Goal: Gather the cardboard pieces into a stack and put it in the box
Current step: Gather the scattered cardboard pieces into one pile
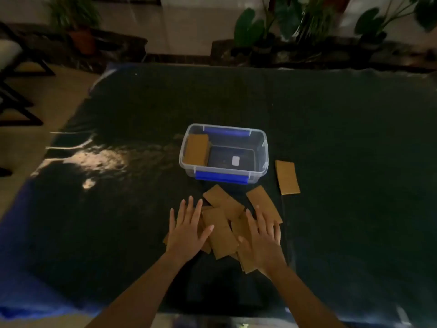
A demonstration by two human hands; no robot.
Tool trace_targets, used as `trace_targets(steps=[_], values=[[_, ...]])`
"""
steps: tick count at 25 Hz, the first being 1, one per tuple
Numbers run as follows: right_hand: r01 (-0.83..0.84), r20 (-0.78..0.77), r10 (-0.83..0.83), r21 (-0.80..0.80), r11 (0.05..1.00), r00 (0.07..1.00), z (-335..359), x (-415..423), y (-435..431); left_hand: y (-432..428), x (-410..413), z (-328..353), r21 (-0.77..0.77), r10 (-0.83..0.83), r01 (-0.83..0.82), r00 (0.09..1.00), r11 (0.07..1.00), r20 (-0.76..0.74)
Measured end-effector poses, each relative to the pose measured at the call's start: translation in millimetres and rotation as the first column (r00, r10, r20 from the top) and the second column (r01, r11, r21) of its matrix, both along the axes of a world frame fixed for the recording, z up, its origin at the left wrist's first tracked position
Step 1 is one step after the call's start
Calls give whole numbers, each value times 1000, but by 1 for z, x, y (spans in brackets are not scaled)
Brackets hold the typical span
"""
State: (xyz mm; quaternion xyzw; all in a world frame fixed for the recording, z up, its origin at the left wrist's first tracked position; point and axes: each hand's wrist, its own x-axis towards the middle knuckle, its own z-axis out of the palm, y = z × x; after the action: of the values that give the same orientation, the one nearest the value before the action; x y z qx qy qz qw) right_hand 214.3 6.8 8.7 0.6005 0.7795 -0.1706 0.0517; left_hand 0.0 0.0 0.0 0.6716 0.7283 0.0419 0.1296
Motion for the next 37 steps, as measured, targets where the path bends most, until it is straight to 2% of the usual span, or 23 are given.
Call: trace_targets(steps=[3,6,9,12,14,16,18,20,22,24,28,33,35,37], values=[[160,23,-163,95,983,986,-1,-8,-3,6,8,-3,-95,-1,-2,1000,996,-26],[274,-69,-277,-42,961,959,-2,-17,3,15,17,-3,-118,41,-41,999,992,-5],[412,-269,-453,-196,890,850,-2,-25,11,21,14,2,-82,102,-101,995,992,8],[370,-403,-422,-203,907,812,-2,-26,9,19,4,3,-58,171,-169,984,984,44],[358,-363,-374,-113,927,854,-4,-15,22,11,-3,2,-51,293,-290,955,956,54],[439,-213,-432,-16,898,876,-5,0,43,1,-6,3,-83,446,-440,892,894,76],[519,-107,-516,1,855,850,-3,12,61,-4,-3,6,-172,579,-557,804,812,132],[543,-92,-546,-55,838,833,-2,11,66,-1,4,11,-273,692,-637,681,721,240],[550,-153,-569,-147,822,808,-2,-3,59,5,14,14,-342,747,-664,572,665,340],[522,-215,-551,-179,834,806,-4,-19,42,9,28,16,-355,755,-672,519,650,400],[494,-243,-513,-140,858,823,-3,-34,21,13,42,16,-290,742,-708,484,644,464],[551,-323,-639,-329,767,698,-1,-33,17,15,26,10,-298,711,-727,358,619,605],[542,-358,-667,-395,742,653,-2,-32,19,18,22,8,-283,691,-715,373,639,619],[499,-419,-651,-422,757,633,-2,-27,21,20,19,6,-255,656,-683,425,684,623]])
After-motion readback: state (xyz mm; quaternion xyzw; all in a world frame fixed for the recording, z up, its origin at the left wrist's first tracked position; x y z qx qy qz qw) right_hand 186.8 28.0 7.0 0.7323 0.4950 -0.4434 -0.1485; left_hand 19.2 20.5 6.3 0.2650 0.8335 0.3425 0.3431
